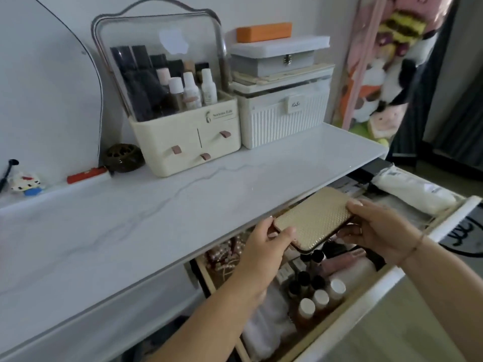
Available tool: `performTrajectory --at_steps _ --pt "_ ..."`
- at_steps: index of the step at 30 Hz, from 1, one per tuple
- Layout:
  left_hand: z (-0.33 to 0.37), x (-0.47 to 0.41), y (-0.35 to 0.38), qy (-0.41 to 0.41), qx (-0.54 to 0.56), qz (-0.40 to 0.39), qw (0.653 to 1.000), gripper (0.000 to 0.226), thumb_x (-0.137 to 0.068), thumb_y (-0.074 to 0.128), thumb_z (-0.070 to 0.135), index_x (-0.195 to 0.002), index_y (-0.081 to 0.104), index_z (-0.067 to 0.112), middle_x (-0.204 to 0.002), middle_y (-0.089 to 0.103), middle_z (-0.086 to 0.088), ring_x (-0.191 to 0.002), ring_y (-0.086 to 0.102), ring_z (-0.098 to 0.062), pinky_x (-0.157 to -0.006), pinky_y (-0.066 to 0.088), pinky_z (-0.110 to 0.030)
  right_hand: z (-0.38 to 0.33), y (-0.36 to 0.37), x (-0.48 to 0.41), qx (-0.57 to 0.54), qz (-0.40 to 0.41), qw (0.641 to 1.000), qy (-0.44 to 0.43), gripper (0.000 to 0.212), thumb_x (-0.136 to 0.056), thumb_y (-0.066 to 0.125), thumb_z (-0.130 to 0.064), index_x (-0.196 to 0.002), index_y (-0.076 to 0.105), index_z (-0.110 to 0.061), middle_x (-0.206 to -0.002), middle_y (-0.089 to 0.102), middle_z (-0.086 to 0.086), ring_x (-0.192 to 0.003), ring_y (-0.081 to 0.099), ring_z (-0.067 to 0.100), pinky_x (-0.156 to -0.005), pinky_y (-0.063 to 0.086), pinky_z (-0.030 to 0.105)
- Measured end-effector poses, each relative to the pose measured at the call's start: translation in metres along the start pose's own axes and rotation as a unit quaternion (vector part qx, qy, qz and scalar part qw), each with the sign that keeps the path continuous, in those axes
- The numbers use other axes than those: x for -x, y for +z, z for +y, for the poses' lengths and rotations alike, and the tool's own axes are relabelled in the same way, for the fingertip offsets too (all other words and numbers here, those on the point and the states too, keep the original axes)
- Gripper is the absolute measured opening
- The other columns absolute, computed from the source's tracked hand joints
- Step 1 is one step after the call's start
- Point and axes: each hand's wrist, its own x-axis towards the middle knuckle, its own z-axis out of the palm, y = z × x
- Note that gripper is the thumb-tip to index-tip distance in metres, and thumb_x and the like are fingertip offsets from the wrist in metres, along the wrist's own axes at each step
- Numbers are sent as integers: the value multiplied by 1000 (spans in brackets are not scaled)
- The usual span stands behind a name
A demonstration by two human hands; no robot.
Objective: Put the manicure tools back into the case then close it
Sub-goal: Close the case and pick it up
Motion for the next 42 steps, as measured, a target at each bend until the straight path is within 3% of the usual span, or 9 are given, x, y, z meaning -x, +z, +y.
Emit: performTrajectory --at_steps 3,6,9,12,19,26,32,38,42 --pt "-8 -11 8 -16 73 -33 997 105 -52 74 70 -140 42 24 -141 50 4 -131 45 -14 -113 31 -45 5 -14 -8 -1 10 1000 16 17 -98 40 -15 -111 48 -7 -74 55 12 -47 62 20 -45 55 27" --pt "-8 -17 12 -28 99 -32 994 105 -54 77 63 -143 38 22 -144 47 2 -132 43 -14 -114 29 -43 7 -20 -20 37 5 999 33 26 -99 39 -12 -121 47 -2 -85 55 16 -58 63 23 -50 57 29" --pt "-3 -17 14 -45 105 -16 993 85 -73 70 43 -145 34 17 -147 41 1 -134 39 -15 -115 25 -37 6 -20 -34 81 15 996 21 34 -98 38 -7 -132 42 -1 -105 51 21 -66 63 25 -52 58 28" --pt "-10 -23 15 -55 57 -10 997 61 -85 64 32 -141 42 20 -145 42 2 -131 40 -15 -109 29 -31 2 -16 -47 159 31 987 -4 37 -97 41 -5 -134 41 -2 -92 57 21 -71 61 23 -54 58 26" --pt "-7 -30 20 -3 -47 5 999 64 -88 61 32 -145 34 24 -153 28 9 -139 28 -10 -114 25 -34 4 -23 -69 358 67 928 -73 31 -91 54 -11 -122 55 -12 -98 62 5 -78 61 13 -70 51 27" --pt "-5 -40 8 -9 -155 -22 988 56 -91 54 41 -143 39 27 -151 35 8 -137 33 -12 -107 27 -29 12 -37 -76 405 108 904 -89 21 -80 71 -20 -100 66 -15 -96 67 6 -93 63 23 -92 50 41" --pt "0 -37 0 -12 -160 -57 985 53 -93 44 51 -140 44 25 -146 43 7 -134 38 -11 -100 28 -25 13 -35 -73 457 107 878 -95 23 -81 69 -23 -101 66 -12 -98 67 7 -88 63 21 -87 51 37" --pt "-6 0 4 57 -359 -122 923 89 -72 33 75 -148 25 30 -158 12 14 -145 4 -10 -119 10 -45 20 -29 2 509 87 822 -240 59 -78 56 -54 -128 49 -25 -127 44 -8 -112 46 8 -98 37 29" --pt "-12 30 1 56 -409 -190 891 106 -59 36 82 -149 6 37 -156 -8 25 -143 -14 -2 -119 3 -48 50 -43 61 563 -3 780 -275 93 -61 43 -86 -141 23 -43 -148 19 -25 -140 12 -1 -117 1 45"
